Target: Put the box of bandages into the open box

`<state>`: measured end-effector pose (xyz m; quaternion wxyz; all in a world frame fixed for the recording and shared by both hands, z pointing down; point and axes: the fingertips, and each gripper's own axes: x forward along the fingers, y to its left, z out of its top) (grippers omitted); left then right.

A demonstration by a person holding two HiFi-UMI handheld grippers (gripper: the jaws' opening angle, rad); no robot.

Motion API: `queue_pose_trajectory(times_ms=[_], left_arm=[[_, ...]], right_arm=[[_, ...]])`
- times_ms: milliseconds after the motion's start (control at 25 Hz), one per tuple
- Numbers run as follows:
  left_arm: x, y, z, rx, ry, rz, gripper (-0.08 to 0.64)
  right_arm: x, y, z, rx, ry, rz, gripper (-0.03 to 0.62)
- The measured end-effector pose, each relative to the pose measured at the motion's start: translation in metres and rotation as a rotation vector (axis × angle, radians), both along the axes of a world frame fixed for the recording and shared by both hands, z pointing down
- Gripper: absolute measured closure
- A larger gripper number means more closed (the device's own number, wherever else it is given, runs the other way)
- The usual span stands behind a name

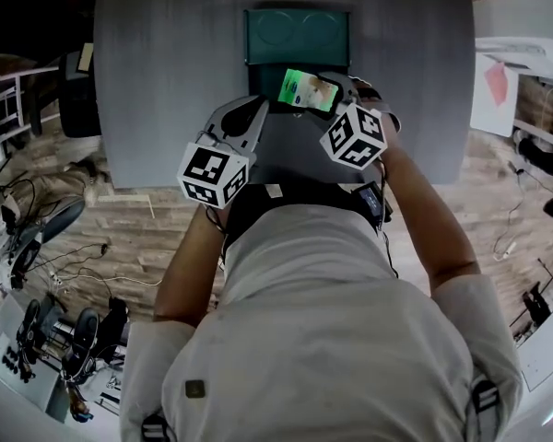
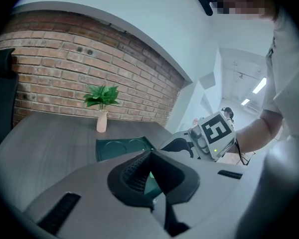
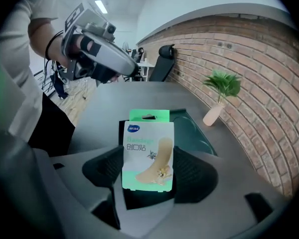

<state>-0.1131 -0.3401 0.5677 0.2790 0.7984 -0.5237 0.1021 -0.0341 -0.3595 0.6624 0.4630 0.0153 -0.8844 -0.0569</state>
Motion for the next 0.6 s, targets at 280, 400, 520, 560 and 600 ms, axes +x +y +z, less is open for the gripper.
queue_pose_trajectory(times_ms=[280,400,520,560,600], left_arm=[[-0.003,0.002,0.021,-0.033,0.002,0.003,0.545],[-0.004,0.004,0.028,-0.044,0.005,0.003,0.545],[-0.004,0.004,0.031,-0.052,0.019,0.01,0.545],[-0.003,0.004,0.031,-0.052,0.023,0.012,0.544],[-0.002,0.004,0.031,-0.052,0.025,0.014,0.545]], right_arm=[[-0.001,0.001,0.041,0.007,0.082,-0.047,0.291],[-0.001,0.003,0.054,0.022,0.117,-0.064,0.291],[-0.002,0.005,0.064,0.035,0.141,-0.079,0.291],[-0.003,0.005,0.066,0.035,0.142,-0.079,0.291],[-0.003,0.005,0.068,0.034,0.142,-0.077,0.291]])
